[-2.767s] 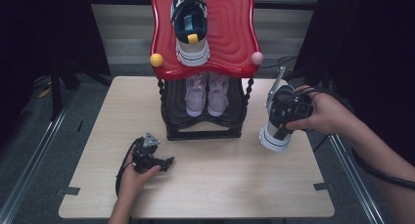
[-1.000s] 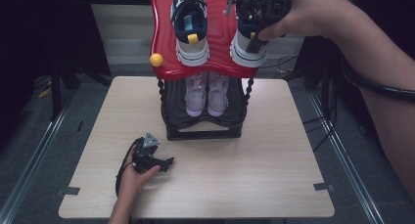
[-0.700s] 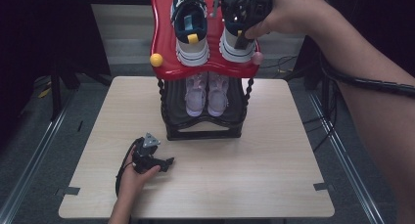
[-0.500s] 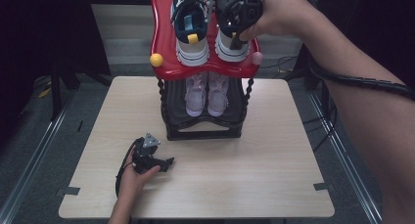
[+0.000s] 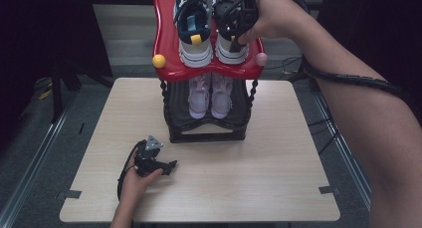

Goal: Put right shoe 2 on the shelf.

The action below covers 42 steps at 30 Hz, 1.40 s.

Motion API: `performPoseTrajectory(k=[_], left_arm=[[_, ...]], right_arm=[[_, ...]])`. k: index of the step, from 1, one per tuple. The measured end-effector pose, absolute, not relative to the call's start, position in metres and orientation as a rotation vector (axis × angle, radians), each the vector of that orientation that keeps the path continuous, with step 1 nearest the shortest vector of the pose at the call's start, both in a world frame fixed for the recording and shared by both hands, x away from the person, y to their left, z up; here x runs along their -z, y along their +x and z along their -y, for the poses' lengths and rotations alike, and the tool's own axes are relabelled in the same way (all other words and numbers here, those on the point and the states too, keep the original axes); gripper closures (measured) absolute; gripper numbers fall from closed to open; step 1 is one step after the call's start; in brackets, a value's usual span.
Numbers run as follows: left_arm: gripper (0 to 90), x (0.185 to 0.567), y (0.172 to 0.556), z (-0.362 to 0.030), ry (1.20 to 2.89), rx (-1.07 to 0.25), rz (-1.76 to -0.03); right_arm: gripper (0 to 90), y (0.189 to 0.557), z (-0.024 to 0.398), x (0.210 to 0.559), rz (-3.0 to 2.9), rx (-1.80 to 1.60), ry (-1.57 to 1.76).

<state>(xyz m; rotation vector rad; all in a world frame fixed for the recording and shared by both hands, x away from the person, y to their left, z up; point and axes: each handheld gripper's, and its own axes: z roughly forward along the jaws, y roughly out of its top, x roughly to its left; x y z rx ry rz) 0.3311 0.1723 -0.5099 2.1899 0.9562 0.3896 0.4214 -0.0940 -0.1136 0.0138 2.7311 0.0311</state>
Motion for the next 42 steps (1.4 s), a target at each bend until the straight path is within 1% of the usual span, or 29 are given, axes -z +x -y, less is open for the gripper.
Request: performPoseTrajectory(k=[30,34,35,39,40,42], left_arm=[[5.6,0.510,0.331,-0.172,2.188,-0.377,-0.960],[5.5,0.510,0.331,-0.172,2.189,-0.380,-0.957],[5.5,0.510,0.330,-0.172,2.186,-0.377,-0.961],[5.5,0.510,0.330,-0.172,2.187,-0.377,-0.961],[5.5,0.510,0.331,-0.172,2.189,-0.380,-0.957],[5.6,0.510,0.331,-0.172,2.186,-0.378,-0.959]], right_arm=[[68.4,0.423,0.095,0.117,-2.731,-0.071,0.002],[66.6,0.424,0.097,0.119,-2.727,-0.073,0.019],[63.2,0.424,0.098,0.118,-2.722,-0.082,0.038],[43.4,0.424,0.102,0.116,-2.723,-0.157,0.170],[40.5,0.424,0.102,0.115,-2.737,-0.176,0.213],[31.8,0.424,0.104,0.114,-2.737,-0.210,0.276]])
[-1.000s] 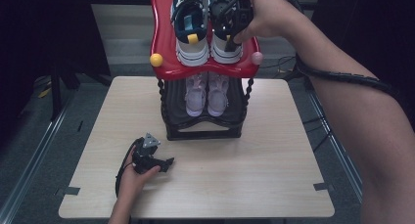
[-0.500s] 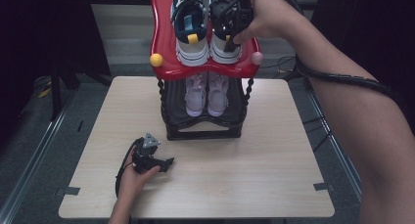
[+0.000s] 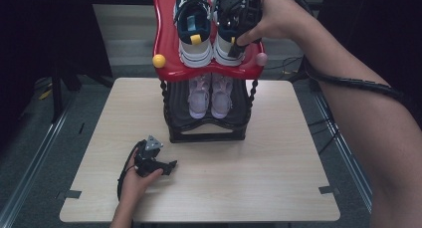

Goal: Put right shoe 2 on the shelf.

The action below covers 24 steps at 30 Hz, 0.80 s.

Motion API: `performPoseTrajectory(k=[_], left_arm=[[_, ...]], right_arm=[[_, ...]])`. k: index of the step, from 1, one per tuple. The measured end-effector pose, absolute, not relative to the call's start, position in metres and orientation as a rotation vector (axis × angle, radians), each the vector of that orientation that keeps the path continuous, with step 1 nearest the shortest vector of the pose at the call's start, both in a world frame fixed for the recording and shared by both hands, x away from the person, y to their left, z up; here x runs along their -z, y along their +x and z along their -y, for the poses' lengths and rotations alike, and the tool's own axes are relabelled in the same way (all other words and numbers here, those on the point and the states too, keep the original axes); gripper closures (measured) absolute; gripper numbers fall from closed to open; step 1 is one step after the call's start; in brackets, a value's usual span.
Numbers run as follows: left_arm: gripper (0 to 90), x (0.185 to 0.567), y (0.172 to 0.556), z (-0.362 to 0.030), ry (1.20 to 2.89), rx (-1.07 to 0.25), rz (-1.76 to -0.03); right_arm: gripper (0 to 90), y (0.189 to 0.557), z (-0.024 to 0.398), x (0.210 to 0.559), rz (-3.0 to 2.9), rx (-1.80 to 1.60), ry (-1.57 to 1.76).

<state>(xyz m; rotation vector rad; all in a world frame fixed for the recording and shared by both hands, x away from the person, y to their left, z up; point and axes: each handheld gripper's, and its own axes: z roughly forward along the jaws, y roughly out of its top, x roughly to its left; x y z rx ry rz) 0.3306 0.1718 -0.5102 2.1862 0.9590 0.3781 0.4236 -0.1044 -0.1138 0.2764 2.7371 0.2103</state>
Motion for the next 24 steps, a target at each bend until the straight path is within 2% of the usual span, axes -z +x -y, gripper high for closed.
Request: performPoseTrajectory(k=[1,6,10,17,20,24], left_arm=[[5.5,0.510,0.331,-0.172,2.186,-0.378,-0.959],[5.6,0.510,0.331,-0.172,2.190,-0.383,-0.955],[5.5,0.510,0.331,-0.172,2.194,-0.385,-0.952],[5.5,0.510,0.331,-0.172,2.191,-0.386,-0.954],[5.2,0.510,0.331,-0.172,2.194,-0.381,-0.953],[5.2,0.510,0.331,-0.172,2.194,-0.381,-0.953]], right_arm=[[31.8,0.424,0.104,0.114,-2.737,-0.210,0.276],[20.3,0.420,0.111,0.101,-2.740,-0.300,0.380],[17.6,0.417,0.115,0.093,-2.763,-0.287,0.406],[17.6,0.412,0.122,0.087,-2.809,-0.252,0.473],[14.3,0.409,0.127,0.089,-2.840,-0.214,0.492],[16.9,0.406,0.136,0.091,-2.864,-0.189,0.519]])
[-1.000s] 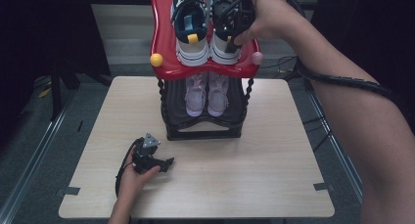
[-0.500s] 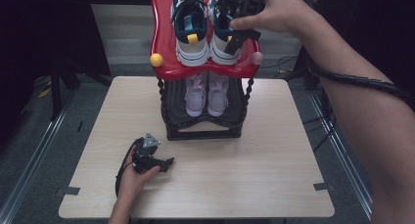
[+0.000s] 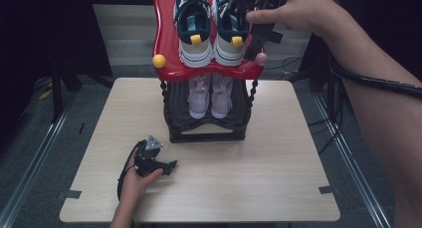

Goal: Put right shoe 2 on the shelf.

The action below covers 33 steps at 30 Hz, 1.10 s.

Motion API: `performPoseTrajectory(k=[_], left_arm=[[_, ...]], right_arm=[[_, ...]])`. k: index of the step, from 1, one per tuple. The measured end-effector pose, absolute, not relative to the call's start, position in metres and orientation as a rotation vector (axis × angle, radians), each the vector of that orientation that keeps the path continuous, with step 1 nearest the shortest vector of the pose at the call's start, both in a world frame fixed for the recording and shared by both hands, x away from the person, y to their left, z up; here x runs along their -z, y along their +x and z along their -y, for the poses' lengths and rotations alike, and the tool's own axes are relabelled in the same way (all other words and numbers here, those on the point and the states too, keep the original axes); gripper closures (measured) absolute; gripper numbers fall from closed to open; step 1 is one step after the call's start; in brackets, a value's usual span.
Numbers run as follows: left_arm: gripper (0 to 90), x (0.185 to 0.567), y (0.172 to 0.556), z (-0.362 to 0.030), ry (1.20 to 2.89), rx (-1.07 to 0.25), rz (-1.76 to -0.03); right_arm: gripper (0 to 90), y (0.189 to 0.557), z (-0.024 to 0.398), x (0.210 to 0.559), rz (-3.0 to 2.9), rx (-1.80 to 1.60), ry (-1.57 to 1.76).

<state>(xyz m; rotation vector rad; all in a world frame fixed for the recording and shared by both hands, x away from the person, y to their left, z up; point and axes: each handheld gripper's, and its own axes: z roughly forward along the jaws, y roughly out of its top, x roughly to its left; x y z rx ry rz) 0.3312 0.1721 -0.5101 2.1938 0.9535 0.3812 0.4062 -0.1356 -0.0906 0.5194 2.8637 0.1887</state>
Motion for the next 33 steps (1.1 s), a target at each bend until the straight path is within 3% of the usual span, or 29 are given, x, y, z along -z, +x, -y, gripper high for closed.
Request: performPoseTrajectory(k=[18,33], left_arm=[[5.2,0.510,0.331,-0.172,2.194,-0.381,-0.953],[5.2,0.510,0.331,-0.172,2.192,-0.378,-0.958]], right_arm=[[19.1,0.388,0.165,0.107,-2.945,-0.096,0.571],[19.2,0.366,0.183,0.145,-2.959,-0.048,0.568]])
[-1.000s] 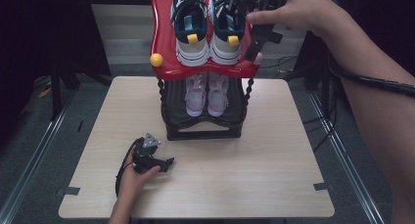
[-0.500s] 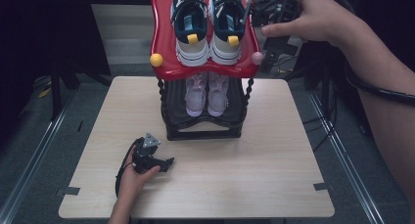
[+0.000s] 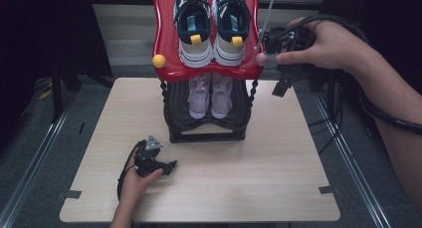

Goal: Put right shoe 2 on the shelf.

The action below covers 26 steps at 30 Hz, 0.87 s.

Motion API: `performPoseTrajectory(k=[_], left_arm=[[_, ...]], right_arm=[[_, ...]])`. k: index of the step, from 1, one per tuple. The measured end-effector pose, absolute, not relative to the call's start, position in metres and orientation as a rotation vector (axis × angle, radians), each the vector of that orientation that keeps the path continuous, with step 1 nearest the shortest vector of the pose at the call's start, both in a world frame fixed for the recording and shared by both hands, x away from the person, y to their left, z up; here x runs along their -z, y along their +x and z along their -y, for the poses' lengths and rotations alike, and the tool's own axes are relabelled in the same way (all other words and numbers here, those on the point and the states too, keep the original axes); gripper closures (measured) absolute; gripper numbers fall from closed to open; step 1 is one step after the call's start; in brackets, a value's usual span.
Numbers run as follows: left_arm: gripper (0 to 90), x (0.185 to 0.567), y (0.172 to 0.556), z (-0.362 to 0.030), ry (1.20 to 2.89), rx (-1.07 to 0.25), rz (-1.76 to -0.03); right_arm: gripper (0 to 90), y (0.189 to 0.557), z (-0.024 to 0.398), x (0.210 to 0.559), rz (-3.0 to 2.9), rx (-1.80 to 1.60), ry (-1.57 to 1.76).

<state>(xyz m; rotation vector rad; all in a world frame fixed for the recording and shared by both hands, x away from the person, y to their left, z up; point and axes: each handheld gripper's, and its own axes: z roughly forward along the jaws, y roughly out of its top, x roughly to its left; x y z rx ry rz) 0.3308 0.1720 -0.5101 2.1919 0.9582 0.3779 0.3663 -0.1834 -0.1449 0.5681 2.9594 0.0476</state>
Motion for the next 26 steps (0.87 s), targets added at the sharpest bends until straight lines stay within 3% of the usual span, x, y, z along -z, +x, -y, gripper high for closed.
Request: performPoseTrajectory(k=[26], left_arm=[[5.2,0.510,0.331,-0.172,2.185,-0.375,-0.959]], right_arm=[[18.4,0.345,0.208,0.235,-3.008,-0.100,0.548]])
